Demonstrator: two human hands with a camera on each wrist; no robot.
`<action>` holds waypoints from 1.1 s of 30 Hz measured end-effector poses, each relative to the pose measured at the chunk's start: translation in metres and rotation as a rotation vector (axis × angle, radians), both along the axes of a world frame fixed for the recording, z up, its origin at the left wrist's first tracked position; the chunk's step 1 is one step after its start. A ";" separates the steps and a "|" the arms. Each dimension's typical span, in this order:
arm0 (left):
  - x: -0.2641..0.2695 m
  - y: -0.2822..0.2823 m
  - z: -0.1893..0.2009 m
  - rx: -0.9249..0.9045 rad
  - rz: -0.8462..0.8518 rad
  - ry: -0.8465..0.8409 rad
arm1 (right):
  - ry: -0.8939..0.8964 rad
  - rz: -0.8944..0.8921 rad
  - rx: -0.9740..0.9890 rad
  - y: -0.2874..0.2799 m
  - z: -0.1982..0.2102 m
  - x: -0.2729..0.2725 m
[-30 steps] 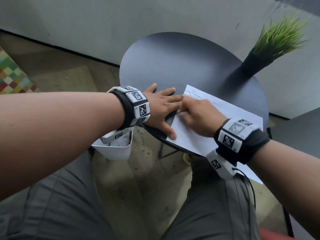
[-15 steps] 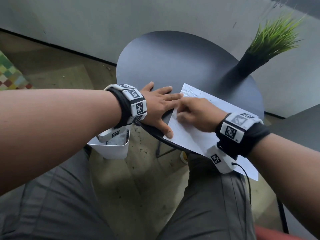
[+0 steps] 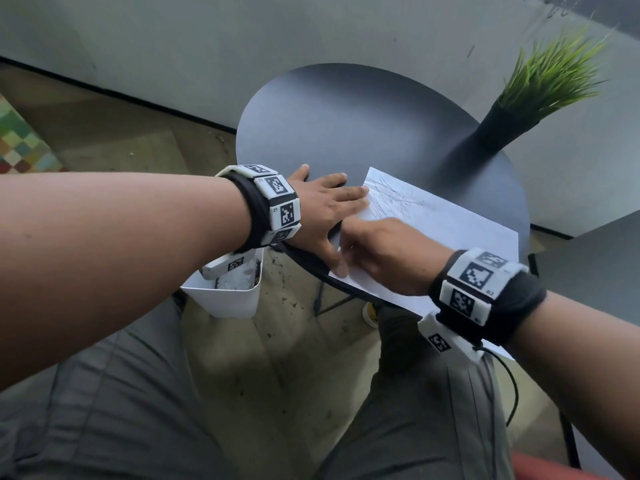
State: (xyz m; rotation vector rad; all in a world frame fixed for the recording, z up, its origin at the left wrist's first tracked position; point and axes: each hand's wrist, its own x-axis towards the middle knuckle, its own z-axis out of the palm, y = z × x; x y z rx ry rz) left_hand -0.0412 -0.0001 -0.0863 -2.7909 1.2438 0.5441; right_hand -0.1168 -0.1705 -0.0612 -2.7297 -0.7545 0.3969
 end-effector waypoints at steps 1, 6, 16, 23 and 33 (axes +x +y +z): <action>-0.001 -0.001 0.001 0.009 -0.001 -0.006 | 0.058 0.016 0.000 -0.003 0.003 0.001; 0.000 -0.002 0.003 0.024 0.007 0.006 | -0.063 -0.355 -0.080 -0.018 -0.001 0.022; -0.004 -0.007 0.013 0.072 0.019 0.005 | -0.108 -0.279 -0.061 -0.017 -0.003 0.018; -0.015 -0.015 0.030 0.139 0.011 -0.024 | -0.005 -0.294 -0.064 -0.023 -0.002 0.017; -0.021 -0.021 0.040 0.165 0.002 -0.046 | 0.013 -0.335 -0.050 -0.028 -0.003 0.014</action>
